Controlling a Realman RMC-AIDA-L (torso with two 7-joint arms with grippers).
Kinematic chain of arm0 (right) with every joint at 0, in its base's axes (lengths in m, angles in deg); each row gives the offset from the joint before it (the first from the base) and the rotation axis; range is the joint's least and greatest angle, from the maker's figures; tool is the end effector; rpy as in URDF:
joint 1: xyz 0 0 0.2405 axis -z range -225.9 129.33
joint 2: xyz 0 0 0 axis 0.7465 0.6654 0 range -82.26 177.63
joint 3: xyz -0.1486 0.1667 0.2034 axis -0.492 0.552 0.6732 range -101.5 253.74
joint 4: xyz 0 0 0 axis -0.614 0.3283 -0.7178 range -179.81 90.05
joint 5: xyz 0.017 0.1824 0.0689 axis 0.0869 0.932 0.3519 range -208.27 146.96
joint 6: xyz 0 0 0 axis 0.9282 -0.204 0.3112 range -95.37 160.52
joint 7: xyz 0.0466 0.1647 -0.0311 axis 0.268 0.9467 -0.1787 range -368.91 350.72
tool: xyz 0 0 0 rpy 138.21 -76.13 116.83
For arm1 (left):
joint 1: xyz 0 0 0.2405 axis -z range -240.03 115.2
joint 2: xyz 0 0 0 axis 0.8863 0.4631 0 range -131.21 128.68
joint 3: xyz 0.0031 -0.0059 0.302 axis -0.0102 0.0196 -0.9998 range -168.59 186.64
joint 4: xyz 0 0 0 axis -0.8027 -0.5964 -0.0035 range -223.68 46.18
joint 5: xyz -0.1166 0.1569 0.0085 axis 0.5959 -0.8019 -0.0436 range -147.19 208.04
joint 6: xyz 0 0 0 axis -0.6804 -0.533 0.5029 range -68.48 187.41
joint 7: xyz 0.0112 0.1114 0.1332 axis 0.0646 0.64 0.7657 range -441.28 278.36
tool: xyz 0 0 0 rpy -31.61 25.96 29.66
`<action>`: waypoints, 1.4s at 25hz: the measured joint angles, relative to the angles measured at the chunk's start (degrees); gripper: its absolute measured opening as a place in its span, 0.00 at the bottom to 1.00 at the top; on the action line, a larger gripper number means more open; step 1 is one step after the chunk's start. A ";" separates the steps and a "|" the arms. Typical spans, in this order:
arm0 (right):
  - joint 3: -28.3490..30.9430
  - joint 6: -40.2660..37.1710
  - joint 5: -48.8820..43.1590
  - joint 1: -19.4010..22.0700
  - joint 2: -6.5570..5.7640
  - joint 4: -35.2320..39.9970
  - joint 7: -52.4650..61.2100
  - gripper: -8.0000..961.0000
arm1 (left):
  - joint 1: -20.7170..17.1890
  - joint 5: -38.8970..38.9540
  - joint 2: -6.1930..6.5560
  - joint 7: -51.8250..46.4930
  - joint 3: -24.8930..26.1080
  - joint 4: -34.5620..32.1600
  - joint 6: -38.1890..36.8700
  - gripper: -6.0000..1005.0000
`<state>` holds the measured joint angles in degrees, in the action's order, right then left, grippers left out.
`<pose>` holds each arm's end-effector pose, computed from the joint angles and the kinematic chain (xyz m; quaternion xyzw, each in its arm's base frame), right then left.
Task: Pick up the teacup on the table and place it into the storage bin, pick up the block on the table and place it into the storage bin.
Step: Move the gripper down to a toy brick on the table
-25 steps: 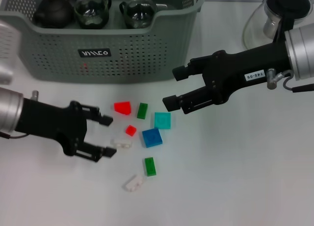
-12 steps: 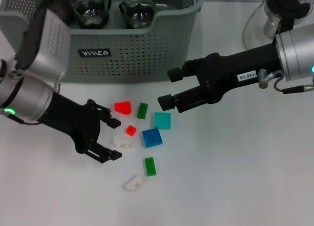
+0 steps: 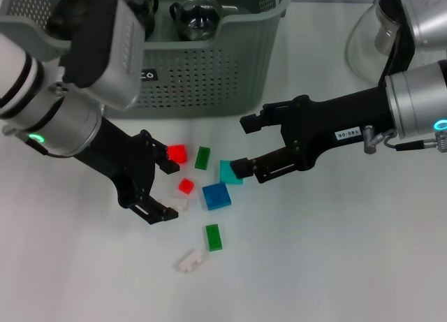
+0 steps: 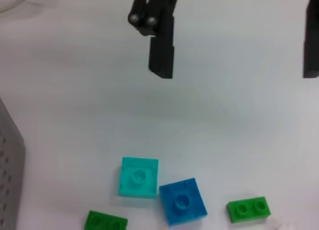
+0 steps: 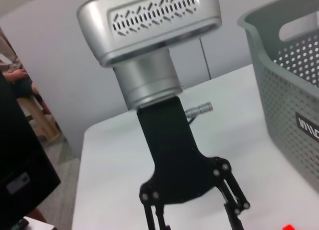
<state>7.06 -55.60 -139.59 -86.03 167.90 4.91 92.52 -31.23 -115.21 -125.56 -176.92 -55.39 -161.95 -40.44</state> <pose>0.1771 0.3500 -0.0952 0.9749 -0.1646 -0.1457 0.0348 -0.2489 0.3237 -0.0631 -0.9907 -0.0480 0.1269 0.0122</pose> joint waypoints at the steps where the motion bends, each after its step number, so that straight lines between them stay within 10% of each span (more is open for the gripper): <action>1: 0.03 0.28 -0.27 0.06 -0.07 -0.27 -0.36 0.98 | 0.00 -0.41 -0.02 -0.63 -1.09 -0.64 0.15 0.79; 35: 0.25 4.54 -2.06 0.01 0.10 -1.78 -2.21 0.98 | 2.29 -8.15 -0.15 -13.16 -20.43 1.20 8.02 0.79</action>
<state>7.31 -51.06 -141.65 -86.01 168.01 3.12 90.30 -28.94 -123.36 -125.71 -190.08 -75.82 -160.76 -32.41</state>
